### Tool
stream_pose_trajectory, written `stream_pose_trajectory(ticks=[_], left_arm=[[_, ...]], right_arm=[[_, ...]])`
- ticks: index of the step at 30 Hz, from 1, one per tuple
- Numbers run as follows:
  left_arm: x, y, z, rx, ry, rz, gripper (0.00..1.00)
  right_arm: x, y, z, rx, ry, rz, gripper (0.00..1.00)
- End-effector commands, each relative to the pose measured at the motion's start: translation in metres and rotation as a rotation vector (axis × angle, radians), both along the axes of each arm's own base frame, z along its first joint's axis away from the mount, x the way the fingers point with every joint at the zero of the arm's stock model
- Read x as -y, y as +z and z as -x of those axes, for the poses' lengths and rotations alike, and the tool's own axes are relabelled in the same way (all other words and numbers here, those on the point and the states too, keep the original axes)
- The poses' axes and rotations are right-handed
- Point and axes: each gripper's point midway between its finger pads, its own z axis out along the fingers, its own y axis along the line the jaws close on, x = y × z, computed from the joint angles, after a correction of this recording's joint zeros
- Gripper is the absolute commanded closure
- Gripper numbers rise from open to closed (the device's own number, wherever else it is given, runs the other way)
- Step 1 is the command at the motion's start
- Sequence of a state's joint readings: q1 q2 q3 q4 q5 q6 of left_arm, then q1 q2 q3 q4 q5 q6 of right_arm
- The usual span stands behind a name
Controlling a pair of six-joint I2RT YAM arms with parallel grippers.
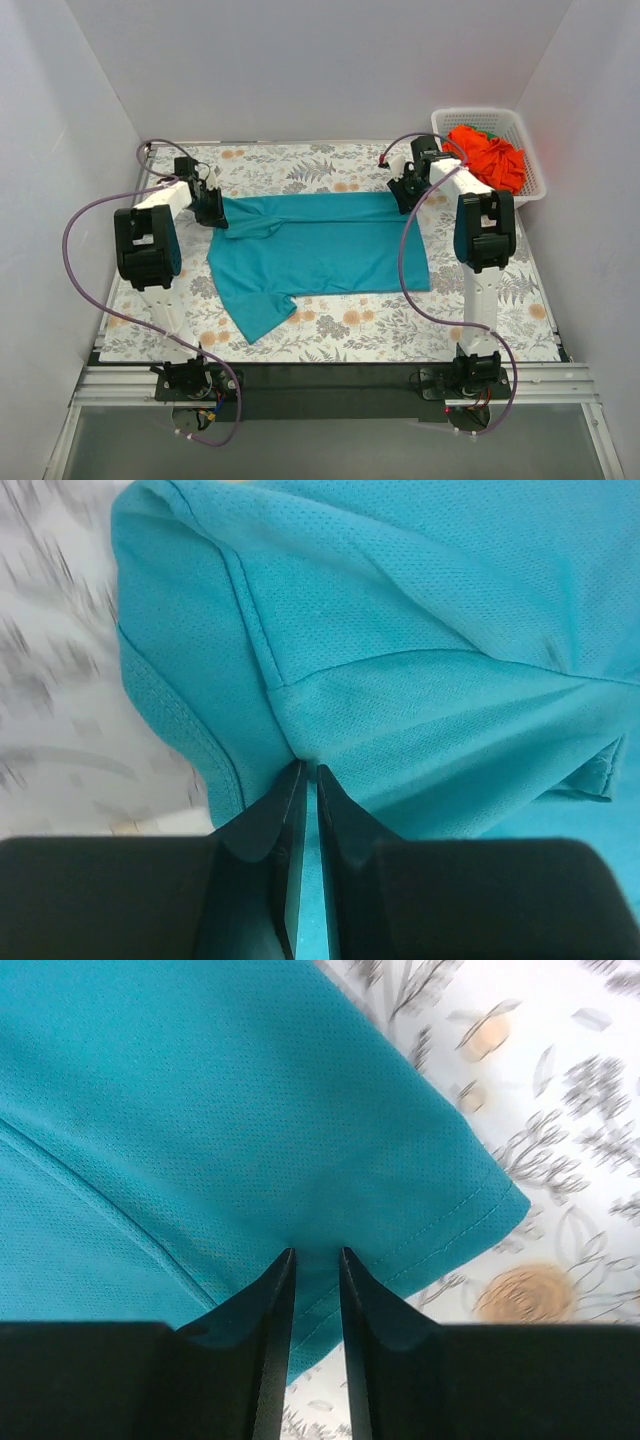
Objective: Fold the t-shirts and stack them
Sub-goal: Fold the tshirt
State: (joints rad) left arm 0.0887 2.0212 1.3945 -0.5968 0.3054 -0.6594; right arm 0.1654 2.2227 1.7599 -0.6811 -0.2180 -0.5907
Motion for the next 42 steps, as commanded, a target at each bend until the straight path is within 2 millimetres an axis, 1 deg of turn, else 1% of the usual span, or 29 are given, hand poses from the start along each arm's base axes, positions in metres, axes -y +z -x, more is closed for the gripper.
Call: stream_pose_trajectory(ticks=[1, 2, 3, 4, 5, 6, 8, 9, 10, 11, 12, 13, 14, 15, 16, 17, 18, 19, 20, 21, 22, 23, 24, 26, 27, 29, 30, 34, 42], left_arm=[[-0.026, -0.010, -0.031, 0.032, 0.014, -0.117, 0.91], [-0.025, -0.017, -0.037, 0.021, 0.009, -0.110, 0.91], [-0.026, -0.003, -0.055, 0.064, 0.003, -0.109, 0.90], [-0.024, 0.002, -0.060, 0.061, -0.002, -0.096, 0.89], [-0.021, 0.005, -0.064, 0.063, -0.009, -0.082, 0.84], [-0.020, 0.024, -0.074, 0.101, -0.017, -0.069, 0.80], [-0.009, 0.042, -0.070, 0.121, -0.057, -0.016, 0.73], [-0.005, 0.067, -0.065, 0.167, -0.073, -0.008, 0.66], [-0.003, 0.079, -0.062, 0.194, -0.087, -0.003, 0.62], [0.004, 0.094, -0.057, 0.229, -0.127, 0.022, 0.60], [0.005, 0.122, -0.050, 0.294, -0.157, 0.014, 0.53], [0.007, 0.123, -0.036, 0.286, -0.177, 0.016, 0.49], [0.008, 0.130, -0.028, 0.308, -0.229, 0.011, 0.46], [0.015, 0.151, -0.016, 0.356, -0.279, 0.035, 0.39], [0.019, 0.147, 0.001, 0.327, -0.315, 0.050, 0.39], [0.023, 0.139, 0.018, 0.299, -0.362, 0.064, 0.39], [0.027, 0.136, 0.030, 0.304, -0.437, 0.066, 0.39], [0.030, 0.136, 0.049, 0.278, -0.480, 0.079, 0.39], [0.032, 0.124, 0.067, 0.237, -0.514, 0.094, 0.40], [0.033, 0.120, 0.077, 0.244, -0.581, 0.084, 0.41], [0.037, 0.117, 0.090, 0.227, -0.614, 0.112, 0.44], [0.039, 0.121, 0.100, 0.252, -0.639, 0.102, 0.46], [0.039, 0.110, 0.113, 0.233, -0.652, 0.105, 0.46], [0.040, 0.116, 0.121, 0.314, -0.710, 0.068, 0.46], [0.041, 0.109, 0.129, 0.306, -0.713, 0.072, 0.46], [0.044, 0.111, 0.133, 0.330, -0.733, 0.069, 0.47], [0.045, 0.112, 0.134, 0.333, -0.734, 0.066, 0.47], [0.043, 0.109, 0.137, 0.313, -0.725, 0.063, 0.47], [0.037, 0.100, 0.142, 0.300, -0.735, 0.020, 0.48]], right_arm=[[0.006, -0.019, -0.023, 0.023, -0.039, 0.055, 0.68], [0.005, -0.010, -0.034, 0.053, -0.044, 0.048, 0.66], [0.004, -0.009, -0.039, 0.063, -0.048, 0.044, 0.61], [0.003, -0.002, -0.044, 0.082, -0.050, 0.040, 0.57], [0.003, 0.004, -0.049, 0.101, -0.052, 0.043, 0.52], [0.001, 0.023, -0.057, 0.144, -0.052, 0.034, 0.44], [-0.001, 0.048, -0.061, 0.192, -0.048, 0.016, 0.39], [-0.002, 0.072, -0.060, 0.233, -0.038, 0.004, 0.36], [-0.004, 0.084, -0.057, 0.252, -0.029, -0.007, 0.34], [-0.006, 0.095, -0.051, 0.259, -0.014, -0.026, 0.27], [-0.009, 0.123, -0.042, 0.300, 0.011, -0.039, 0.21], [-0.009, 0.121, -0.028, 0.276, 0.034, -0.046, 0.15], [-0.013, 0.127, -0.016, 0.273, 0.057, -0.054, 0.13], [-0.014, 0.148, -0.001, 0.303, 0.087, -0.051, 0.12], [-0.013, 0.132, 0.021, 0.248, 0.103, -0.043, 0.12], [-0.018, 0.132, 0.036, 0.234, 0.130, -0.044, 0.12], [-0.018, 0.141, 0.052, 0.252, 0.161, -0.037, 0.15], [-0.019, 0.135, 0.070, 0.218, 0.183, -0.023, 0.18], [-0.021, 0.111, 0.097, 0.149, 0.213, 0.002, 0.20], [-0.022, 0.116, 0.112, 0.157, 0.233, 0.008, 0.23], [-0.022, 0.110, 0.125, 0.135, 0.246, 0.015, 0.25], [-0.023, 0.089, 0.150, 0.074, 0.274, 0.032, 0.27], [-0.024, 0.091, 0.159, 0.084, 0.285, 0.037, 0.30], [-0.025, 0.079, 0.178, 0.057, 0.310, 0.066, 0.33], [-0.023, 0.070, 0.189, 0.032, 0.315, 0.075, 0.37], [-0.022, 0.063, 0.192, 0.026, 0.315, 0.095, 0.40], [-0.018, 0.052, 0.198, 0.004, 0.313, 0.109, 0.44], [-0.008, 0.029, 0.202, -0.011, 0.314, 0.164, 0.47], [-0.001, 0.008, 0.214, -0.039, 0.316, 0.187, 0.52]])
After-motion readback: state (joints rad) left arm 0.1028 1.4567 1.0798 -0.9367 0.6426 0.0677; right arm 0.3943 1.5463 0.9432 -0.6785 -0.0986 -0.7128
